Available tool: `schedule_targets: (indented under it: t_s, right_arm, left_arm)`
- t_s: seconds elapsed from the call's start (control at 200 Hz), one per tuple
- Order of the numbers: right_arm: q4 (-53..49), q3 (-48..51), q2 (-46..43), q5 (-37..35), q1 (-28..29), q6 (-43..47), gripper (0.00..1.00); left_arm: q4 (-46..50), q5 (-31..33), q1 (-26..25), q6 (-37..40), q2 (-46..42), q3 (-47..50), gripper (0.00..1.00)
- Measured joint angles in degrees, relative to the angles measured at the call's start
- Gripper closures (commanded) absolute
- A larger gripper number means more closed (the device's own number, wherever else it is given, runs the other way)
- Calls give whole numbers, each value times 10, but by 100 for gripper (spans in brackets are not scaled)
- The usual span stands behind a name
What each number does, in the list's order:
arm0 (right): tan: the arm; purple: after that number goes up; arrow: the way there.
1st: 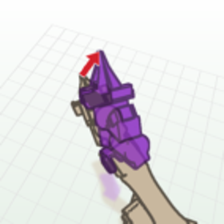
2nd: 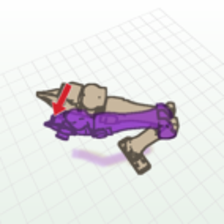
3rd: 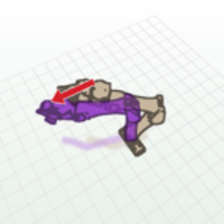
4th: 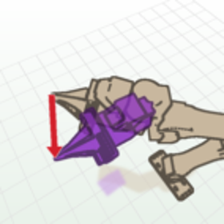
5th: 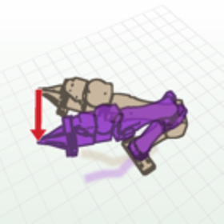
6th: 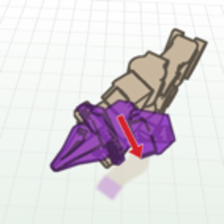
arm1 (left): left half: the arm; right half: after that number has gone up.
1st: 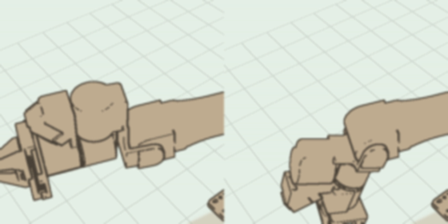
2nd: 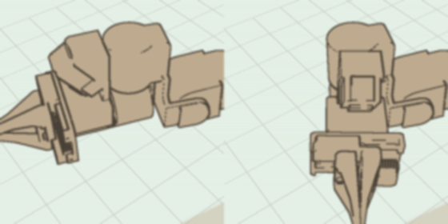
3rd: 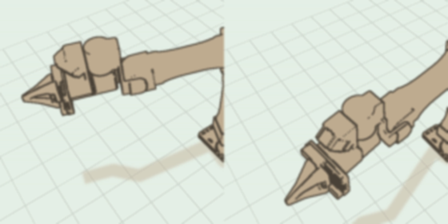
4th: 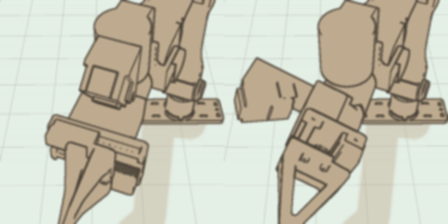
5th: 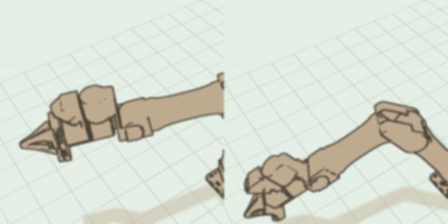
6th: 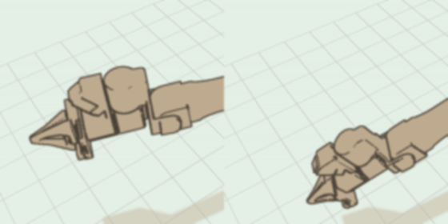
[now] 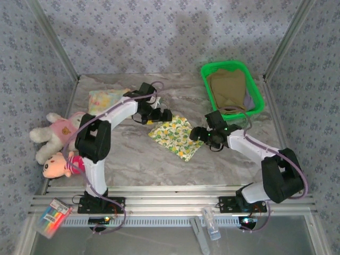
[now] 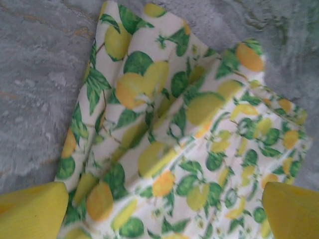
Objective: Fold and stack the skirts
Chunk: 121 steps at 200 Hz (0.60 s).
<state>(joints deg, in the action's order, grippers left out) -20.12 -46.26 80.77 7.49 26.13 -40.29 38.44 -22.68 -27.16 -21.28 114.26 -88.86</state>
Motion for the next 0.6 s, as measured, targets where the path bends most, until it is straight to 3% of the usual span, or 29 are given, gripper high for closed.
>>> schedule_targets:
  t_s: [0.145, 0.275, 0.605]
  right_arm:
    - [41, 14, 13, 21, 0, -15, 36]
    - [83, 16, 48, 47, -5, -10, 47]
    - [87, -103, 169, 89, -32, 128, 47]
  left_arm:
    - [-8, -16, -8, 0, 26, 28, 0]
    - [-49, -35, -25, -20, 2, 89, 1]
    - [-91, -49, -104, -101, -126, 235, 0]
